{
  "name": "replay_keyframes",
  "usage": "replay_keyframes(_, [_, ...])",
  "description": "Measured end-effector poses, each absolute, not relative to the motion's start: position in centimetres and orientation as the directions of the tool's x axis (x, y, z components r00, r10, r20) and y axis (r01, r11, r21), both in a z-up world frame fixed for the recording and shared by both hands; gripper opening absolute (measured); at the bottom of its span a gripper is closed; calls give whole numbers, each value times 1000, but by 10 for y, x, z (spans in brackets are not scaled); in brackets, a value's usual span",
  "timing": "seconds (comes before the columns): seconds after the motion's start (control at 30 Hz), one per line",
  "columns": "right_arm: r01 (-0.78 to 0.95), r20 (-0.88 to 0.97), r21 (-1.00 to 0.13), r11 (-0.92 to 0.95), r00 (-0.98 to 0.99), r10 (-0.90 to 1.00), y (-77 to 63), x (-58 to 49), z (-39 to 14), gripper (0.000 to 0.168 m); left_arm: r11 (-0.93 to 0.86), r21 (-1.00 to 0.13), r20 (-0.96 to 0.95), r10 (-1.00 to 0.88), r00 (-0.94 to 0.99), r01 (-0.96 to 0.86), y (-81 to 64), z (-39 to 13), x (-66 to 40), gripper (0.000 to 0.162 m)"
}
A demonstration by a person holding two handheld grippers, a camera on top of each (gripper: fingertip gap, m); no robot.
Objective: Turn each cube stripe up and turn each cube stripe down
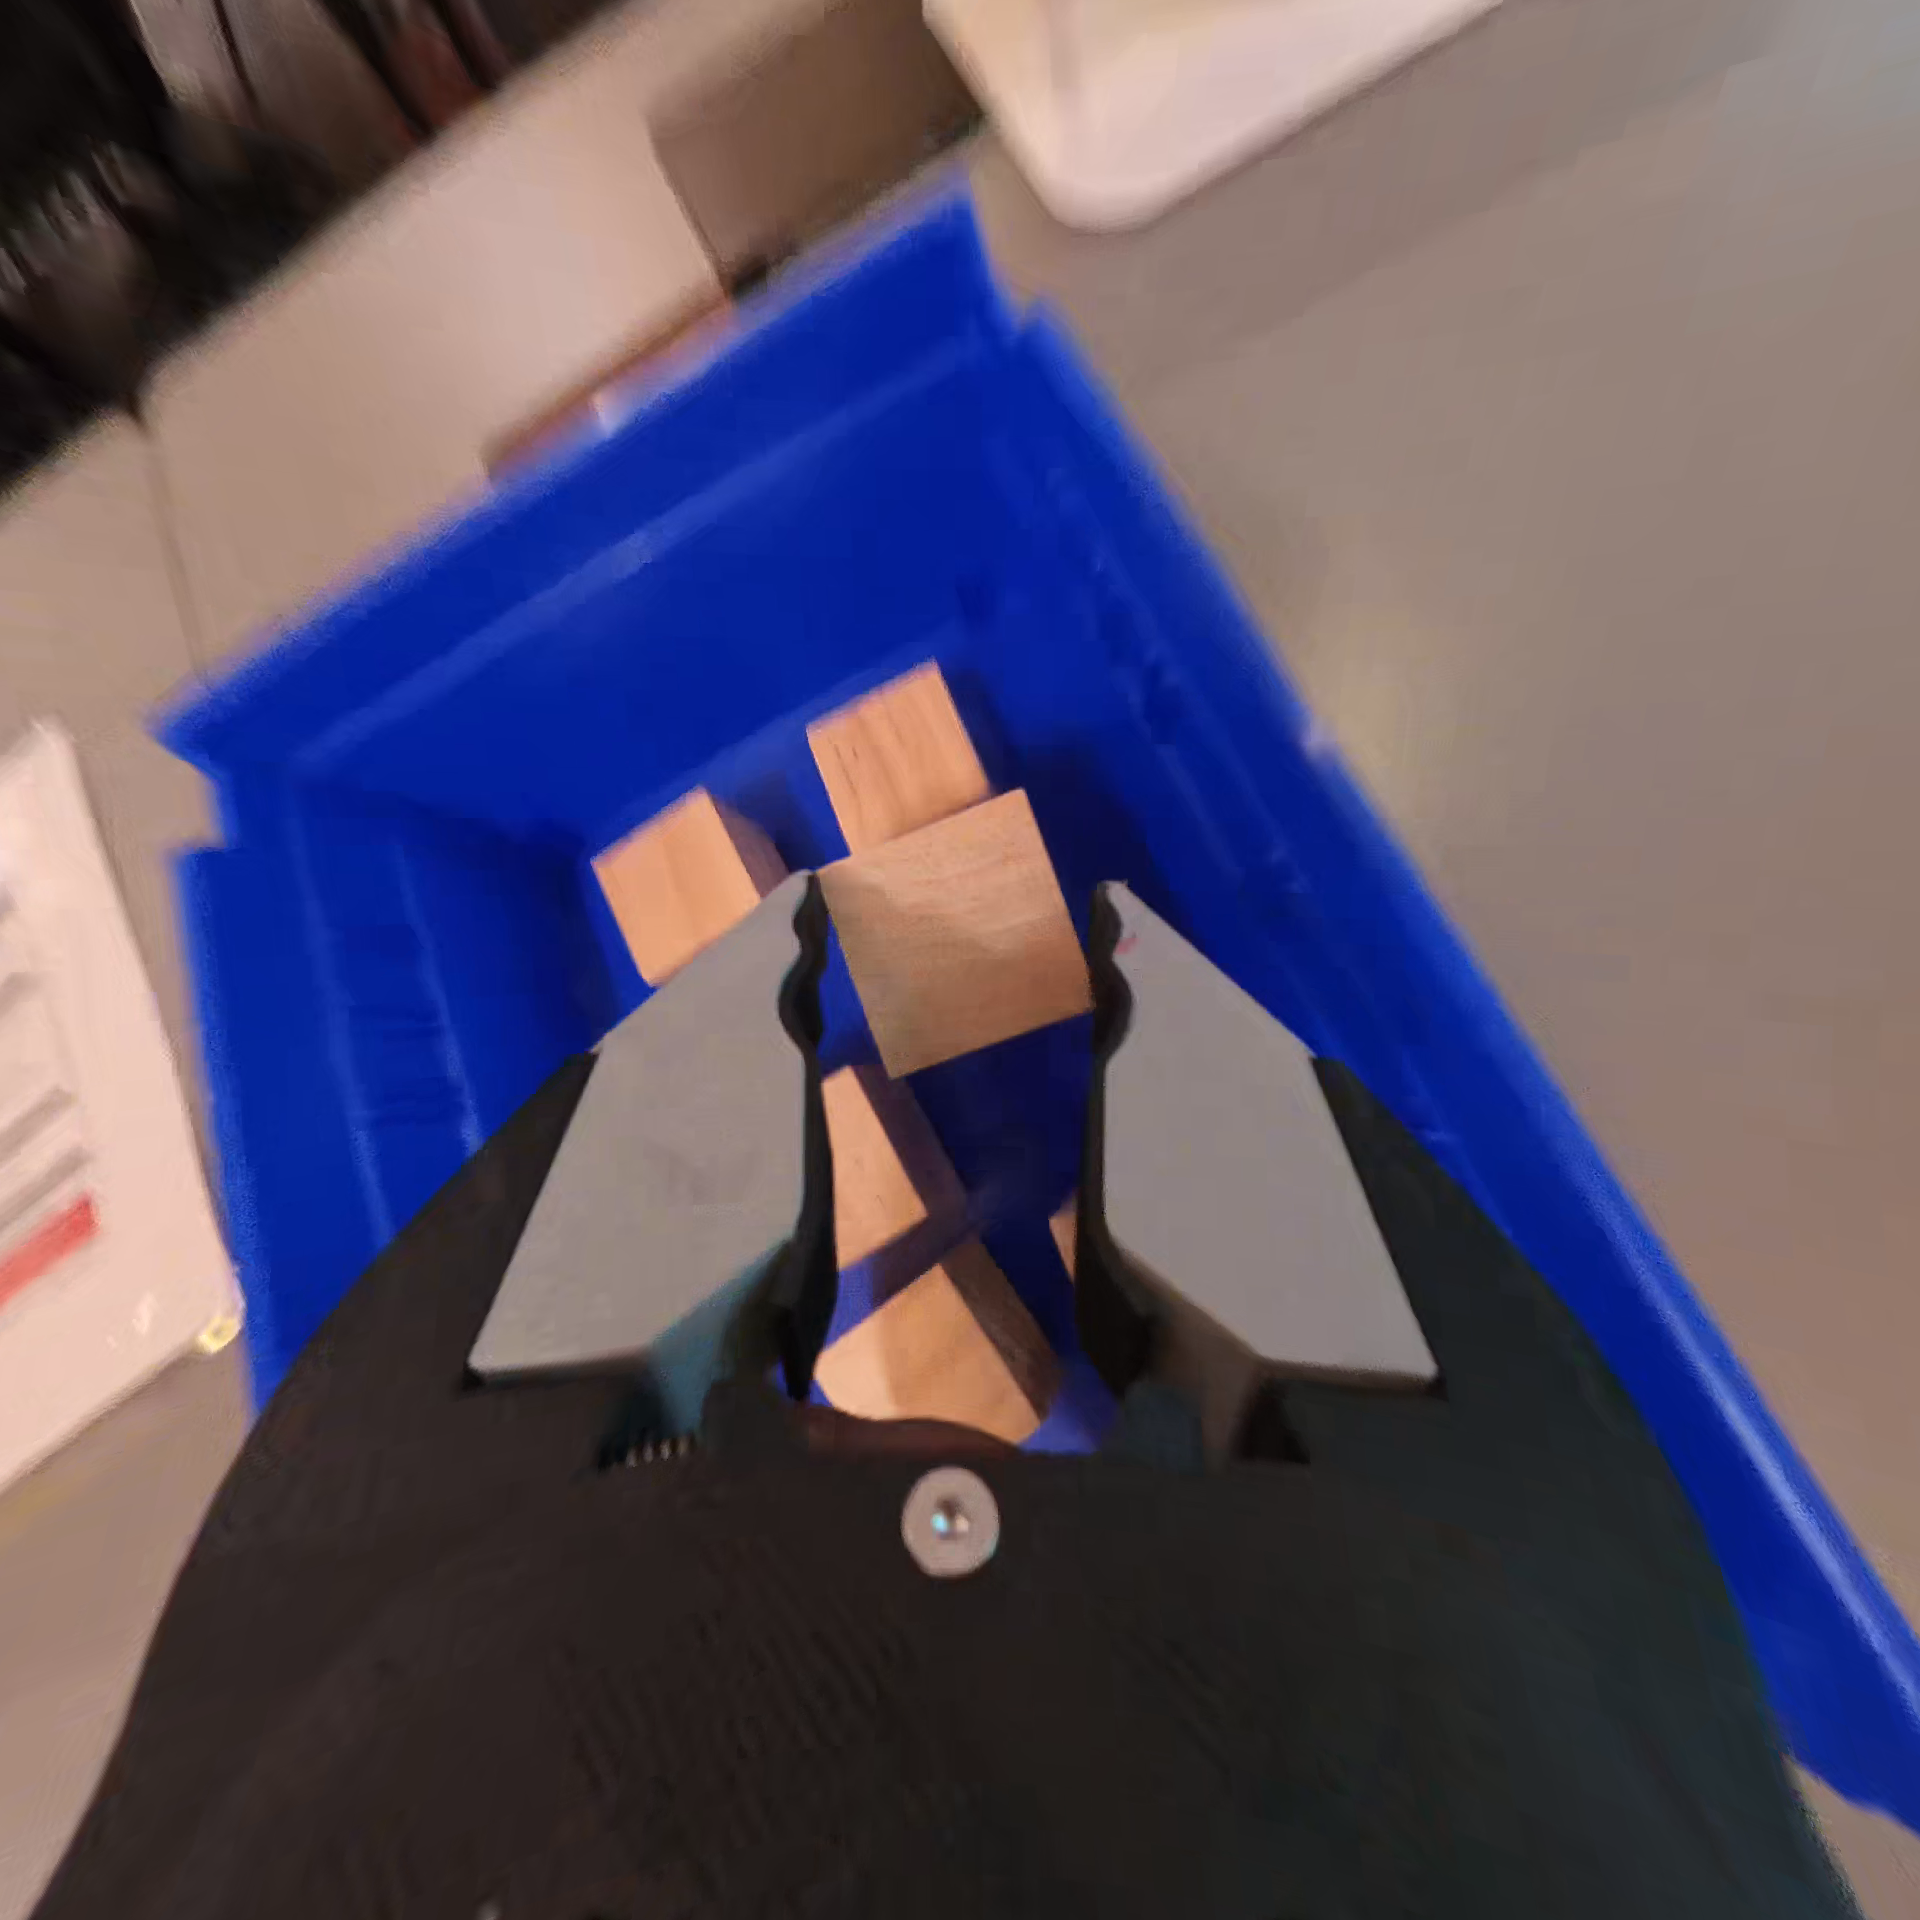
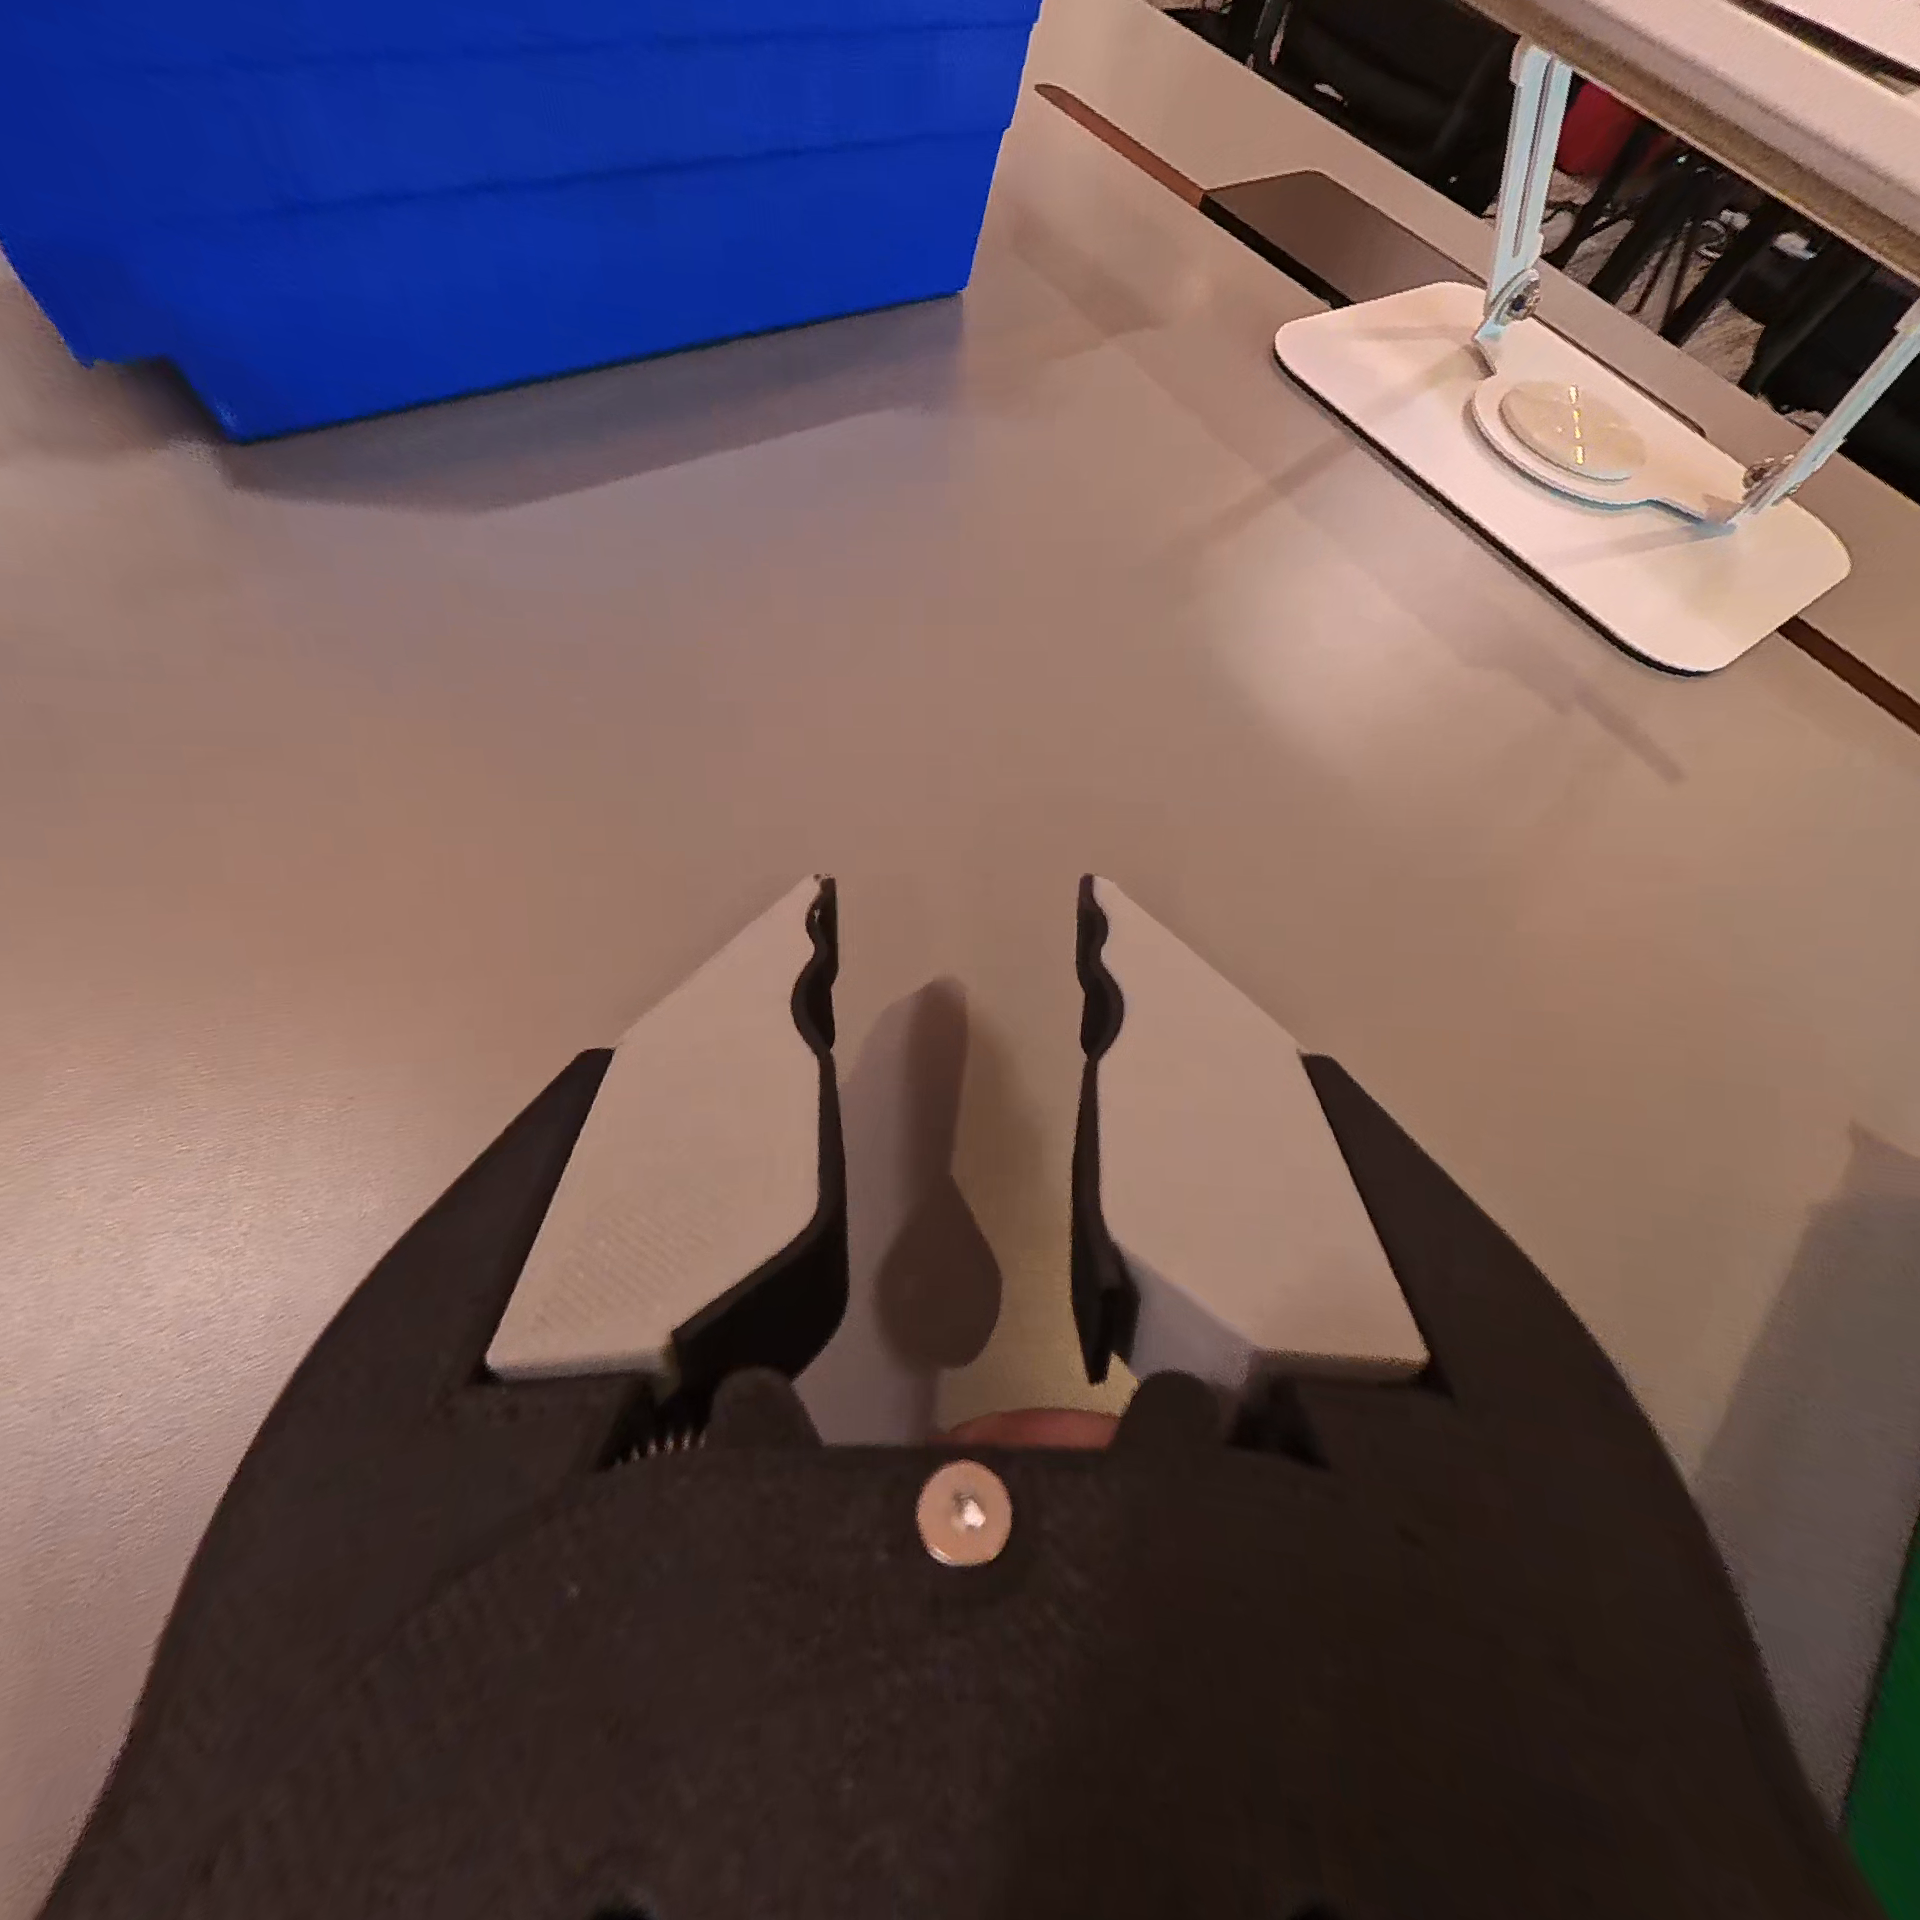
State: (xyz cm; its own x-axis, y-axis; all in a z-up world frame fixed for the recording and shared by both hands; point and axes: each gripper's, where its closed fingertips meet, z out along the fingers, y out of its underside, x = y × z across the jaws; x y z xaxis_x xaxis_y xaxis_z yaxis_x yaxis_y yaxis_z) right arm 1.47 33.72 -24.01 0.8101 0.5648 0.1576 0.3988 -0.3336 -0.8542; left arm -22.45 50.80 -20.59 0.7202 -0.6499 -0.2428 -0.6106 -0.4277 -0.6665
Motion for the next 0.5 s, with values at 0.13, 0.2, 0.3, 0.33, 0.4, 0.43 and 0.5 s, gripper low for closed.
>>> replay_keyframes(0.13, [335, 51, -878, -343, 776, 629, 330, 2, -234, 43, -16, -876, -333, -702, 629, -482, 474, -113, -184, 49])
replay_keyframes(0.2, [266, -56, -899, -347, 717, 695, 320, -10, -225, 43, 247, -888, -430, -746, 508, -388, 429, -76, -152, 49])
replay_keyframes(0.3, [95, -266, -924, -369, 534, 802, 296, -29, -195, 43, 531, -801, -598, -728, 335, -276, 363, -65, -108, 48])
replay_keyframes(0.33, [32, -333, -920, -390, 460, 823, 289, -31, -184, 43, 596, -767, -642, -718, 269, -239, 342, -70, -94, 48])
replay_keyframes(0.4, [-77, -452, -889, -452, 307, 837, 277, -31, -164, 47, 683, -720, -694, -707, 134, -123, 299, -84, -72, 47])
replay_keyframes(0.43, [-121, -500, -866, -485, 226, 836, 271, -30, -155, 48, 702, -709, -705, -704, 85, -69, 281, -90, -64, 48])
replay_keyframes(0.5, [-184, -562, -821, -541, 85, 823, 262, -27, -140, 51, 711, -703, -710, -703, 33, 11, 258, -99, -54, 48])
